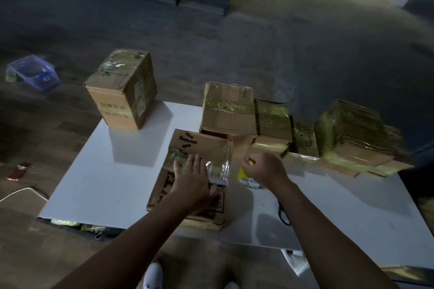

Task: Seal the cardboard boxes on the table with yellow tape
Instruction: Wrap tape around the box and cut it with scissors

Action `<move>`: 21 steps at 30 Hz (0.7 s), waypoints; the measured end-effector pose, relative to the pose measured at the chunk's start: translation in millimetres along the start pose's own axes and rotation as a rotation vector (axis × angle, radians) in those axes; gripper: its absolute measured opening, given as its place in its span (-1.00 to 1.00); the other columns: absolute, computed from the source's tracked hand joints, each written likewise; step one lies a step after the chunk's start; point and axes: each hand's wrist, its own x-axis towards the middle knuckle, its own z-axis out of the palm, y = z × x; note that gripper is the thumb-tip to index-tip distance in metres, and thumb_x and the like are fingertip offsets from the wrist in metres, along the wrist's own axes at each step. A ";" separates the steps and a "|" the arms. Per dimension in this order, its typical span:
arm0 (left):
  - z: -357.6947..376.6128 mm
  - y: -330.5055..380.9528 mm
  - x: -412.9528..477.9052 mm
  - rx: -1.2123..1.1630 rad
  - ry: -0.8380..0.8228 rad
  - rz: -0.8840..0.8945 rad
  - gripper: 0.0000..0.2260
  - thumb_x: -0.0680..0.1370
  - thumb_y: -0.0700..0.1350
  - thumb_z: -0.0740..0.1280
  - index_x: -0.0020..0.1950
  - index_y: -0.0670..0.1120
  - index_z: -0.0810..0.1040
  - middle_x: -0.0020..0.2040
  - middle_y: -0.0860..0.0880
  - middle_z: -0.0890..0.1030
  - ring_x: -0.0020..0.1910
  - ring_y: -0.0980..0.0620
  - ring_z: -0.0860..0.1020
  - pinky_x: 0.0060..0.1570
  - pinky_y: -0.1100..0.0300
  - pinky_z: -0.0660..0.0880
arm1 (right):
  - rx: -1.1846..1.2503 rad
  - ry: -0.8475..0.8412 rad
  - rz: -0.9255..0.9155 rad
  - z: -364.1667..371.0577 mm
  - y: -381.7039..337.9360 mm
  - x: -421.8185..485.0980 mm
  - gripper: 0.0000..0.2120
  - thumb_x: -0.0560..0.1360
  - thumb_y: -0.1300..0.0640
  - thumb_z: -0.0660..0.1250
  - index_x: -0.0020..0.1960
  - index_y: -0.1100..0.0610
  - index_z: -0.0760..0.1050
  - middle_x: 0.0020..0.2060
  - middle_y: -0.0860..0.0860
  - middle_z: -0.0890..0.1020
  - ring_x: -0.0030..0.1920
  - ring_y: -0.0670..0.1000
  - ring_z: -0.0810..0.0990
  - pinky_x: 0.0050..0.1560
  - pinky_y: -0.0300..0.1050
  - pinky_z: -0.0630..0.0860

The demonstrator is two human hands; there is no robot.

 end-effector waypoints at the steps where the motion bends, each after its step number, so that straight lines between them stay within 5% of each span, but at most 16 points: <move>1: -3.4 9.3 0.9 -0.040 -0.020 -0.032 -0.24 0.58 0.32 -0.08 0.57 -0.16 -0.20 0.57 -0.24 -0.16 0.55 -0.22 -0.20 0.41 -0.36 -0.14 | 0.003 -0.004 0.021 3.4 1.1 -1.2 -0.53 0.55 0.01 0.29 -0.48 0.08 0.24 -0.56 -0.02 0.25 -0.47 0.04 0.27 -0.39 -0.13 0.13; 6: -7.7 34.7 6.9 -0.056 -0.094 -0.113 -0.05 0.43 0.51 -0.02 0.56 -0.08 -0.28 0.52 -0.34 -0.25 0.49 -0.39 -0.29 0.33 -0.46 -0.17 | 0.042 -0.011 0.105 16.1 8.4 -9.0 -0.62 0.56 -0.02 0.27 -0.38 0.13 0.48 -0.48 0.02 0.40 -0.36 0.10 0.42 -0.37 -0.17 0.18; 12: -8.6 63.7 12.4 -0.097 -0.139 -0.284 -0.21 0.60 0.21 0.10 0.55 -0.16 -0.30 0.50 -0.40 -0.26 0.46 -0.49 -0.22 0.39 -0.40 -0.04 | 0.054 -0.117 0.171 37.0 -1.5 -6.4 -0.64 0.58 -0.09 0.18 -0.14 0.12 0.60 -0.16 0.15 0.64 -0.20 0.10 0.50 -0.23 -0.16 0.28; 18: -3.1 73.3 23.1 -0.120 -0.170 -0.355 -0.19 0.60 0.02 0.25 0.54 -0.22 -0.29 0.49 -0.45 -0.22 0.44 -0.53 -0.21 0.34 -0.44 -0.01 | 0.037 -0.142 0.168 39.2 -2.8 0.0 -0.58 0.60 -0.10 0.12 -0.04 0.17 0.63 -0.14 0.16 0.65 -0.18 0.10 0.54 -0.23 -0.14 0.32; 21: -10.5 63.4 15.7 -0.170 -0.128 -0.314 -0.32 0.64 -0.06 0.16 0.55 -0.21 -0.24 0.50 -0.45 -0.18 0.45 -0.52 -0.19 0.35 -0.42 0.03 | 0.075 -0.127 0.158 35.3 -9.2 0.7 -0.60 0.60 -0.08 0.12 -0.03 0.14 0.64 -0.14 0.13 0.64 -0.12 0.11 0.58 -0.21 -0.14 0.36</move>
